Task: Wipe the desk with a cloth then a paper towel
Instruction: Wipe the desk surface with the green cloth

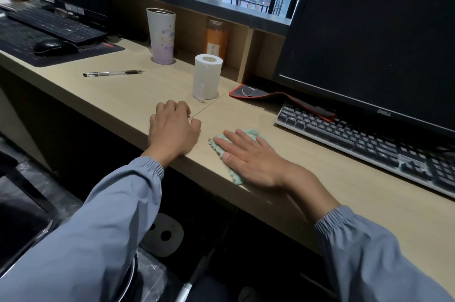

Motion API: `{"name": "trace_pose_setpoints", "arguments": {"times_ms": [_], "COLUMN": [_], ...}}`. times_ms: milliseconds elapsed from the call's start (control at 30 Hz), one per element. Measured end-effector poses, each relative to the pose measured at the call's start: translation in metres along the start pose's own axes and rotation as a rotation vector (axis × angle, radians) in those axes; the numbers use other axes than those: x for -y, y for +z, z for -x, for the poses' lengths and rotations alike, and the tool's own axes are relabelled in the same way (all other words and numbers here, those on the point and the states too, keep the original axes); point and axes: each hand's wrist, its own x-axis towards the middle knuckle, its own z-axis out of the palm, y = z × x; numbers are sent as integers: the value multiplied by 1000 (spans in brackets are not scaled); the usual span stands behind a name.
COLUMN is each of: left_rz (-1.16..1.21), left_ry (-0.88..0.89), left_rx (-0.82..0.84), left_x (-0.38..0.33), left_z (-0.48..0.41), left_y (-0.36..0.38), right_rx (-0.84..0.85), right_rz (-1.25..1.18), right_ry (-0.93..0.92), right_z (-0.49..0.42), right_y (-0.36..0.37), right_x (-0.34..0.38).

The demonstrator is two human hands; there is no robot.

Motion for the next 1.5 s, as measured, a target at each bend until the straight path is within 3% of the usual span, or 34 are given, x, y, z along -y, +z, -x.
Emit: {"name": "trace_pose_setpoints", "arguments": {"times_ms": [733,1233,1500], "left_rz": [-13,-15,-10], "left_ry": [15,22,6], "left_rx": [-33,-60,-78], "left_x": [3,4,3], "left_z": [-2,-3,-4], "left_y": [5,8,10], "right_rx": [-74,-162,-135], "right_rz": [25,-170,-158], "right_ry": [172,622,679], "right_z": [-72,-118,-132], "right_y": [-28,-33,-41], "right_x": [-53,-42,-44]}}
